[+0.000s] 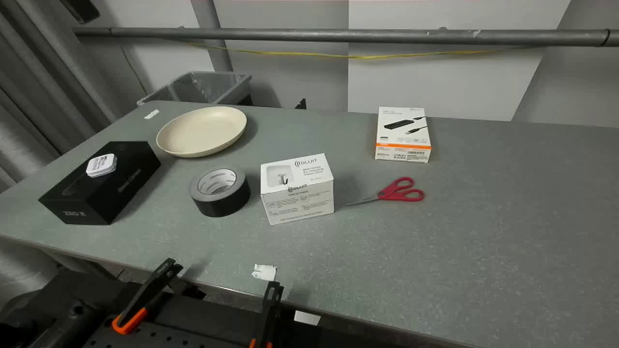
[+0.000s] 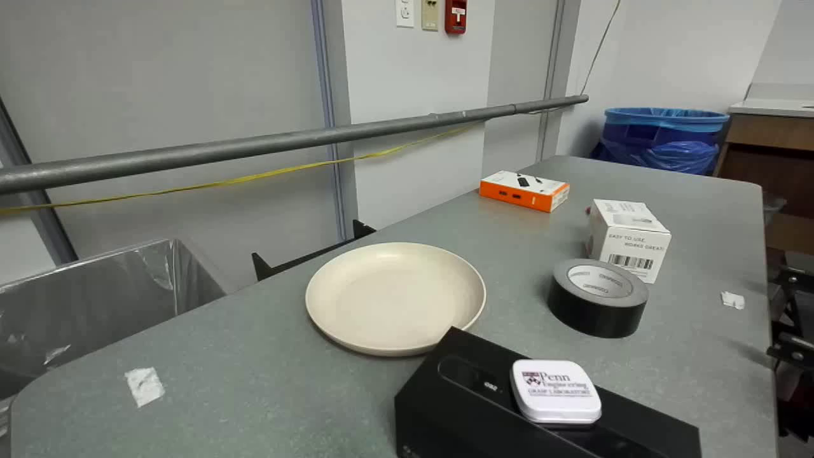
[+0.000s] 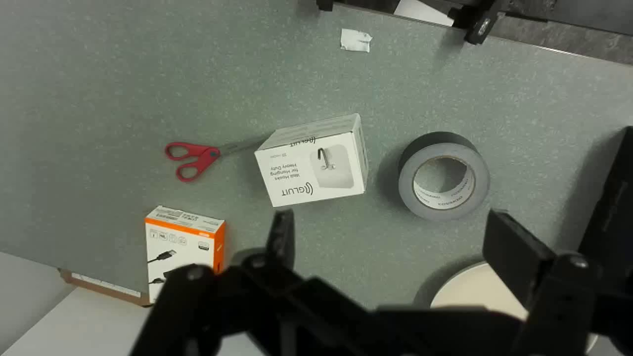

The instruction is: Put the black tape on the plate

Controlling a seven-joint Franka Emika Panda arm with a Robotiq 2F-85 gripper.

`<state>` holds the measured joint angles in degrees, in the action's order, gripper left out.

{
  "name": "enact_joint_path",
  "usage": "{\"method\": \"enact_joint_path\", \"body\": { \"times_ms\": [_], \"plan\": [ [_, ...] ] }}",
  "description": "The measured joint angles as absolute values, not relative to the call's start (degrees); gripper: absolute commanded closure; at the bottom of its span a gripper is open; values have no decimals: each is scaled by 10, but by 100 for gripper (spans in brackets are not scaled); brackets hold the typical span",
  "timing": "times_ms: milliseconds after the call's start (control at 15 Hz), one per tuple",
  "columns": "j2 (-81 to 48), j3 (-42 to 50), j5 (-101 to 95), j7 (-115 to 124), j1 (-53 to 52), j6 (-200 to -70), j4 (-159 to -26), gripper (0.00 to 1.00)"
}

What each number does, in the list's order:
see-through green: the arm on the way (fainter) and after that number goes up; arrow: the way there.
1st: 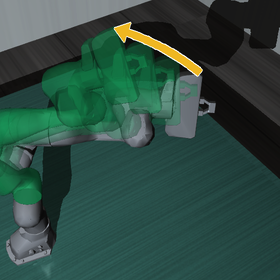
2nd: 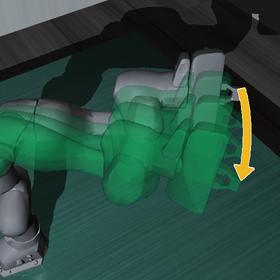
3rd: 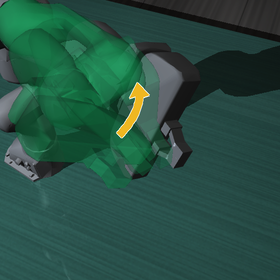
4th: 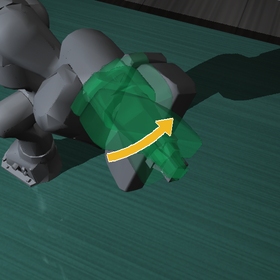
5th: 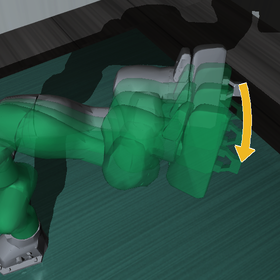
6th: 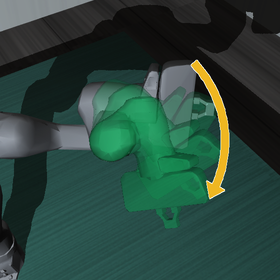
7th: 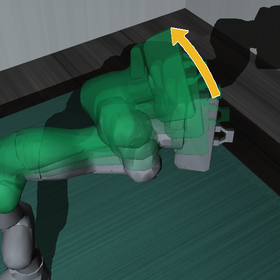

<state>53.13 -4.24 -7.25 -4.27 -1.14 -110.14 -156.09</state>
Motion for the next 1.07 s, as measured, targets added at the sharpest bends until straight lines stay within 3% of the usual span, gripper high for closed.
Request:
{"method": "enact_joint_path", "body": {
  "times_ms": [600,1067],
  "plan": [
    [515,-27,-69,-43,-13,-1128,-1575,0],
    [356,-71,-75,-20,-16,-1282,-1609,0]
  ]
}}
